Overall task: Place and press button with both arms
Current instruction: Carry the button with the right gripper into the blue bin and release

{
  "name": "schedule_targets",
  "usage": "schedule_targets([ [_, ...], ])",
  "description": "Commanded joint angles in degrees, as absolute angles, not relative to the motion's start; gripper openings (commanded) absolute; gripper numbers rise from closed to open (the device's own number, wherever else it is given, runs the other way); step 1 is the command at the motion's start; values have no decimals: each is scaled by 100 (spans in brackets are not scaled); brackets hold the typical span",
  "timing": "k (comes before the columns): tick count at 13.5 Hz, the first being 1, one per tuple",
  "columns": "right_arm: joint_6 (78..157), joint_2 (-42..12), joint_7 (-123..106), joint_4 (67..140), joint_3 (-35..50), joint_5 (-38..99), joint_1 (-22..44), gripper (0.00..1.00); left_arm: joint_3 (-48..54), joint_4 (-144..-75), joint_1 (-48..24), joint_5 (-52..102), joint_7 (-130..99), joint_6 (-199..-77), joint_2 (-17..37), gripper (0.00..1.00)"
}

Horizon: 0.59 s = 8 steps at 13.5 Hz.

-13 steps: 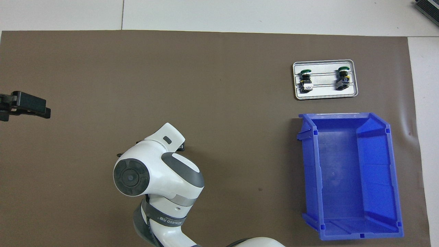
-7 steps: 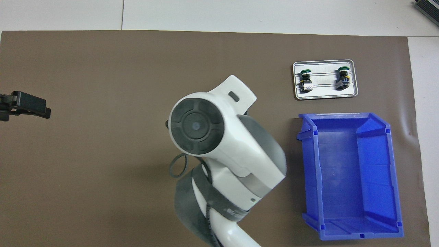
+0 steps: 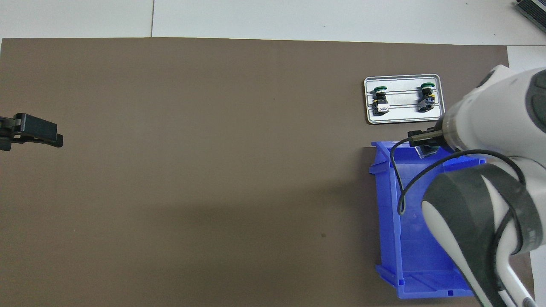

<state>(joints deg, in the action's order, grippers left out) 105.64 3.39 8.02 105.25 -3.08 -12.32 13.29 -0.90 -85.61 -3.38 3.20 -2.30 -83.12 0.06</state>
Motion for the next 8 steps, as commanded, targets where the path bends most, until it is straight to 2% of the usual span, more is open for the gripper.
schedule_targets([
  [1, 11702, 965, 379, 11992, -211, -1012, 802, 0, -53, -8675, -299, 220, -272, -8297, -97, 100],
  [4, 13013, 1143, 378, 13155, -237, -993, 511, 0, -53, -8675, -299, 220, -281, -8297, -97, 100],
  [8, 13710, 1011, 360, 13675, -237, -871, 273, 0, -53, -8675, -299, 220, -272, -8297, -97, 100],
])
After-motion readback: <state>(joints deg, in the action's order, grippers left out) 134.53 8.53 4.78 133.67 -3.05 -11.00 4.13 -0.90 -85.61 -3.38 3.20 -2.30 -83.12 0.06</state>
